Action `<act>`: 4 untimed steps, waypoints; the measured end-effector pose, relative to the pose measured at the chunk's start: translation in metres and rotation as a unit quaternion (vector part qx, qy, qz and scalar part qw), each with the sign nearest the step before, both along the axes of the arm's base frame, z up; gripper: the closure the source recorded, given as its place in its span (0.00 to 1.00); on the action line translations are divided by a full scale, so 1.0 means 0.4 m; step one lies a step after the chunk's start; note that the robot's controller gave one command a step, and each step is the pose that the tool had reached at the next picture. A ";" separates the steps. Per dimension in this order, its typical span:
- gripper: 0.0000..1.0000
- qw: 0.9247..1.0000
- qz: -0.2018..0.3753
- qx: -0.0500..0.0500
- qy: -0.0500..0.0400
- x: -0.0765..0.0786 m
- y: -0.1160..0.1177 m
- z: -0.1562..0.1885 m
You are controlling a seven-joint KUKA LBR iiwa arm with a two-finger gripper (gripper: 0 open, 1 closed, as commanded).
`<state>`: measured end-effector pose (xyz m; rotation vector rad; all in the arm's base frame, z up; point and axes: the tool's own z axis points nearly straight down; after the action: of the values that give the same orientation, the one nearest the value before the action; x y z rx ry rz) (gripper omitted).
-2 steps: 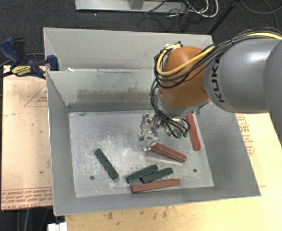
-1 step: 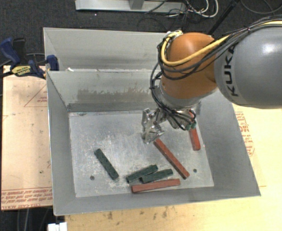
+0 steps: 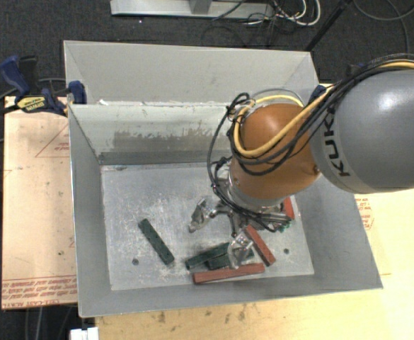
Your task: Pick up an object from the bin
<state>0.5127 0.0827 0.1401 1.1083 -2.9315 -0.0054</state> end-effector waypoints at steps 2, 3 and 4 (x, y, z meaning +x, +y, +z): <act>1.00 0.998 0.070 -0.002 -0.008 -0.009 -0.011 -0.146; 1.00 0.998 0.070 -0.002 -0.008 -0.009 -0.011 -0.146; 1.00 0.999 0.049 0.001 -0.004 -0.011 0.021 -0.064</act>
Offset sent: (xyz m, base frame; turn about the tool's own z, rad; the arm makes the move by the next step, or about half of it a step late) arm -0.0104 -0.0043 -0.0701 -0.1458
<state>0.5083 0.0912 0.1143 1.2550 -2.8810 -0.0029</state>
